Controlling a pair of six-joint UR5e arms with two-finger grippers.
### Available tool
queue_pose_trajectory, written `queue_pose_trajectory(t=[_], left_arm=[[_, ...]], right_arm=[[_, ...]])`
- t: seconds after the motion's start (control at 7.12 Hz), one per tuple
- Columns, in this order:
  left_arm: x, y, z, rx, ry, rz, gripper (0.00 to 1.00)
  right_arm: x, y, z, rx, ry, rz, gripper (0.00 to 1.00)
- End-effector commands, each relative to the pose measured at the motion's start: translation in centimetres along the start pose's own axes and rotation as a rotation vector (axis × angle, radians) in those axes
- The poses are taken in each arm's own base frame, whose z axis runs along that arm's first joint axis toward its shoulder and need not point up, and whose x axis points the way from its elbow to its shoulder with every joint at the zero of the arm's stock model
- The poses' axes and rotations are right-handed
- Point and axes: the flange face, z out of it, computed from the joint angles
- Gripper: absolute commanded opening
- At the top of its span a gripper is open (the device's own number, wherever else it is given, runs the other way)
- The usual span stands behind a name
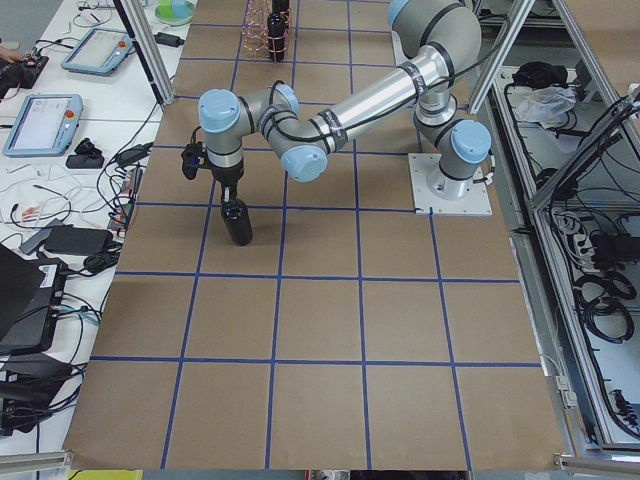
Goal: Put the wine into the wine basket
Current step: 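Lift the bottle with the left gripper and carry it toward the table center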
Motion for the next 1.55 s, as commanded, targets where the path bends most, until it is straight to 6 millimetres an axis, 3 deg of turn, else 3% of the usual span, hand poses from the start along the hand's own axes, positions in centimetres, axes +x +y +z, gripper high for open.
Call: queue_pose_trajectory(t=[0.0, 0.28, 0.84, 1.26, 1.41], left_arm=[[7.7, 0.5, -4.2, -0.004, -0.017, -0.009, 0.0], [15.1, 2.2, -6.3, -0.024, 0.009, 0.019, 0.0], [29.0, 7.2, -6.2, -0.05, 0.053, 0.037, 0.0], [34.2, 11.7, -5.3, -0.09, 0.091, 0.023, 0.0], [36.0, 12.9, -4.1, -0.119, 0.09, 0.029, 0.0]], right_arm=[[0.0, 0.0, 0.0, 0.0, 0.001, 0.0, 1.0], [0.0, 0.0, 0.0, 0.0, 0.001, -0.001, 1.0], [0.0, 0.0, 0.0, 0.0, 0.001, 0.0, 1.0], [0.0, 0.0, 0.0, 0.0, 0.001, -0.001, 1.0], [0.0, 0.0, 0.0, 0.0, 0.001, 0.0, 1.0]])
